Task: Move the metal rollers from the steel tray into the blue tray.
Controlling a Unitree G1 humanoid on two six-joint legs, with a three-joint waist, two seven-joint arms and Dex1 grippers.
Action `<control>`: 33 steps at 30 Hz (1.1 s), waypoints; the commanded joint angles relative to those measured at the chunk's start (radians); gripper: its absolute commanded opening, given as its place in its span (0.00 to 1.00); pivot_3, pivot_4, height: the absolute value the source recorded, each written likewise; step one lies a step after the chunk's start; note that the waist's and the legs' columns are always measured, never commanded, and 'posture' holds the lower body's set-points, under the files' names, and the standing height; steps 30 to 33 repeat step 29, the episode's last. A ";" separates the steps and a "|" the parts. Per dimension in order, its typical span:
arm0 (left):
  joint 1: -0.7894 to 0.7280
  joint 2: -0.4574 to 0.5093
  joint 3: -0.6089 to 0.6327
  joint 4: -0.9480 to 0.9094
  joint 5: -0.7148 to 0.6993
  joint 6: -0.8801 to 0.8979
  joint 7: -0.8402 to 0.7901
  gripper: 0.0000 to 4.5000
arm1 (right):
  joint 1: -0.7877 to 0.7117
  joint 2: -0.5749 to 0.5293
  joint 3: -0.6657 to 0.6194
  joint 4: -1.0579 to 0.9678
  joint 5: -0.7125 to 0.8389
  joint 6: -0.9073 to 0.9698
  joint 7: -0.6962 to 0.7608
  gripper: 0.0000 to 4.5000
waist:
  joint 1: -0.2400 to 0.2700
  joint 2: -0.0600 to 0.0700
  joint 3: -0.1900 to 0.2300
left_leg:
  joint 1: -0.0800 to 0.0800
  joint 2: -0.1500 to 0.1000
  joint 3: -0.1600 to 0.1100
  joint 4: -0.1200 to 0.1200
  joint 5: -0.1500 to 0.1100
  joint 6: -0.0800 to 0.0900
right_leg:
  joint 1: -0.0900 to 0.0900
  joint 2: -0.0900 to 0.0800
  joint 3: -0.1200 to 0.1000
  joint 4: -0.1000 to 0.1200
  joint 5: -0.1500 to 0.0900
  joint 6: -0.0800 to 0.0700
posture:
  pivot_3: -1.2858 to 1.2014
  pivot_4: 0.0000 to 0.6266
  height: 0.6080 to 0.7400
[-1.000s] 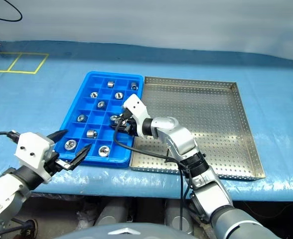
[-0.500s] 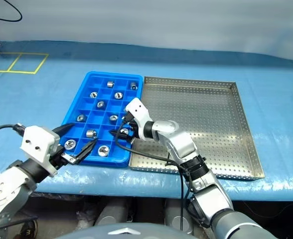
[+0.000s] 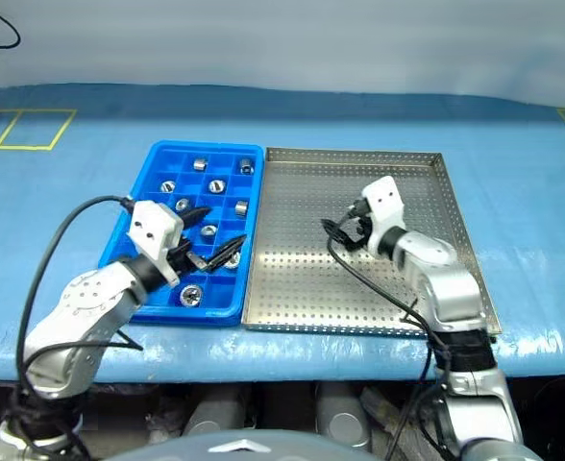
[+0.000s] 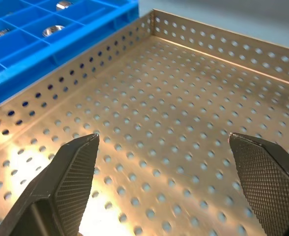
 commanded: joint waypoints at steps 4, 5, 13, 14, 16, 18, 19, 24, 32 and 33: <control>-0.044 -0.028 -0.008 0.096 0.021 -0.109 -0.050 0.97 | 0.067 -0.016 -0.052 -0.122 0.070 -0.079 0.063 0.99 | -0.027 0.000 0.000 | 0.001 0.000 0.003 0.000 0.000 0.001 | 0.000 0.001 0.004 0.000 0.002 0.003 | 0.45 0.24 1.00; -0.045 -0.034 -0.005 0.106 0.022 -0.128 -0.053 0.97 | 0.076 -0.021 -0.050 -0.131 0.073 -0.090 0.074 0.99 | -0.030 0.000 0.000 | 0.001 0.000 0.004 0.001 -0.001 0.002 | 0.000 0.001 0.005 0.000 0.002 0.004 | 0.45 0.24 1.00; -0.044 -0.043 -0.002 0.129 0.034 -0.155 -0.065 0.97 | 0.106 -0.047 -0.032 -0.174 0.100 -0.128 0.141 0.99 | -0.043 0.000 0.000 | 0.002 0.000 0.010 0.004 -0.002 0.005 | 0.000 0.001 0.011 0.000 0.001 0.012 | 0.45 0.24 1.00; -0.044 -0.043 -0.003 0.129 0.034 -0.153 -0.069 0.97 | 0.108 -0.047 -0.032 -0.177 0.104 -0.127 0.144 0.99 | -0.044 0.000 0.000 | 0.002 0.000 0.010 0.004 -0.002 0.005 | 0.000 0.001 0.011 0.000 0.001 0.012 | 0.45 0.24 1.00; -0.044 -0.042 -0.004 0.128 0.034 -0.151 -0.073 0.97 | 0.109 -0.048 -0.028 -0.179 0.106 -0.127 0.150 0.99 | -0.045 0.000 0.000 | 0.002 0.000 0.010 0.004 -0.002 0.005 | 0.000 0.001 0.011 0.000 0.002 0.012 | 0.45 0.24 1.00; -0.043 -0.039 -0.004 0.126 0.033 -0.149 -0.078 0.97 | 0.108 -0.047 -0.026 -0.180 0.106 -0.127 0.151 0.99 | -0.047 0.000 0.000 | 0.002 0.000 0.010 0.004 -0.002 0.005 | 0.000 0.001 0.012 0.000 0.002 0.012 | 0.45 0.24 1.00; -0.041 -0.037 -0.005 0.123 0.032 -0.147 -0.081 0.97 | 0.107 -0.047 -0.026 -0.180 0.107 -0.127 0.150 0.99 | -0.047 0.000 0.000 | 0.002 0.000 0.010 0.004 -0.002 0.005 | 0.000 0.001 0.012 0.000 0.002 0.012 | 0.45 0.24 1.00; -0.041 -0.035 -0.007 0.120 0.032 -0.139 -0.094 0.97 | 0.103 -0.045 -0.021 -0.177 0.104 -0.130 0.145 0.99 | -0.046 0.000 0.000 | 0.002 0.000 0.010 0.004 -0.002 0.005 | 0.000 0.001 0.012 0.000 0.002 0.012 | 0.45 0.24 1.00; -0.043 -0.037 -0.011 0.119 0.036 -0.138 -0.099 0.97 | 0.102 -0.041 -0.021 -0.177 0.102 -0.137 0.136 0.99 | -0.047 0.000 0.000 | 0.002 0.000 0.010 0.004 -0.002 0.005 | 0.000 0.001 0.012 0.000 0.003 0.011 | 0.45 0.24 1.00; -0.043 -0.037 -0.011 0.119 0.036 -0.138 -0.099 0.97 | 0.102 -0.041 -0.021 -0.177 0.102 -0.137 0.136 0.99 | -0.047 0.000 0.000 | 0.002 0.000 0.010 0.004 -0.002 0.005 | 0.000 0.001 0.012 0.000 0.003 0.011 | 0.45 0.24 1.00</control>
